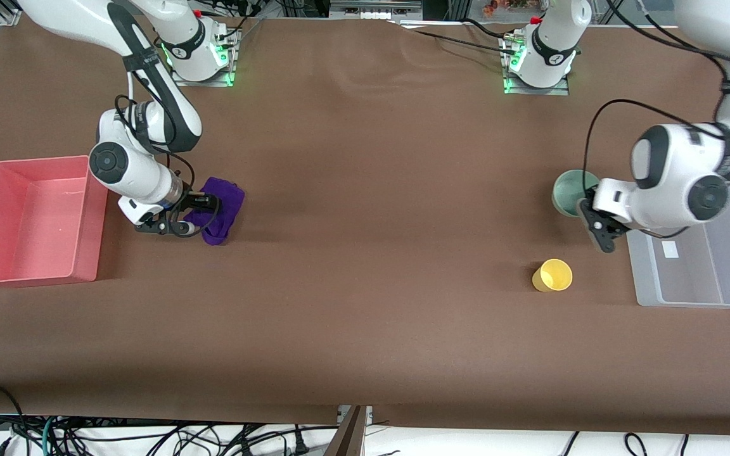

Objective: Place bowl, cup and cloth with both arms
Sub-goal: 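Carry the bowl into the clear bin while the right gripper grasps the cloth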

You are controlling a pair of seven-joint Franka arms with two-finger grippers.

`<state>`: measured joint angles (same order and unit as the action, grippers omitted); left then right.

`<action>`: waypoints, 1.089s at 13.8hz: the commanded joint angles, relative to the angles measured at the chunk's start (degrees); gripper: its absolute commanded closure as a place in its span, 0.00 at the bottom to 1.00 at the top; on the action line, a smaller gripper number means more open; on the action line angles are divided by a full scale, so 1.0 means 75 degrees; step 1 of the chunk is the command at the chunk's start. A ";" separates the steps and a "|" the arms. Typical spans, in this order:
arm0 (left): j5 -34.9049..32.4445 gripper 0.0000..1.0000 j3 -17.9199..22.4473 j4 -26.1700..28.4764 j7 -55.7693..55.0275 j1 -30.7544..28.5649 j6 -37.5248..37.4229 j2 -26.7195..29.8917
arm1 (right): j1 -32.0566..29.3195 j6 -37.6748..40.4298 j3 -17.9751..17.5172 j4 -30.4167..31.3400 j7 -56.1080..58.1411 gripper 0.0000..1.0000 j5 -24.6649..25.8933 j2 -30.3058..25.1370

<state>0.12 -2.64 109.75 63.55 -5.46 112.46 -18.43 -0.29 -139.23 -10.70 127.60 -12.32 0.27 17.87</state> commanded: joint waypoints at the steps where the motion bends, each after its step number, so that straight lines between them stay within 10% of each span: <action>1: -0.0110 1.00 0.0012 -0.1154 0.0210 -0.0605 -0.0754 -0.0413 | 0.0050 -0.0361 -0.0003 0.0166 -0.0092 0.00 0.0081 0.0077; 6: -0.0895 1.00 0.0012 -0.2433 0.0853 -0.1882 -0.0839 -0.1174 | 0.0050 -0.0947 -0.0003 0.0307 -0.0092 0.02 0.0081 0.0300; 13: -0.0883 1.00 0.0012 -0.3513 0.1053 -0.3069 -0.0175 -0.3061 | 0.0085 -0.0913 -0.0015 0.0307 -0.0081 1.00 0.0081 0.0301; 15: -0.0895 1.00 0.0012 -0.3455 0.1053 -0.3104 0.0646 -0.3250 | 0.0097 -0.0890 -0.0015 0.0296 -0.0104 1.00 0.0081 0.0289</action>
<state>-5.89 -1.95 86.38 70.90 -28.46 114.89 -40.67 0.17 -145.34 -10.72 129.12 -12.32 0.27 20.70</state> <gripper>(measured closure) 0.974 0.802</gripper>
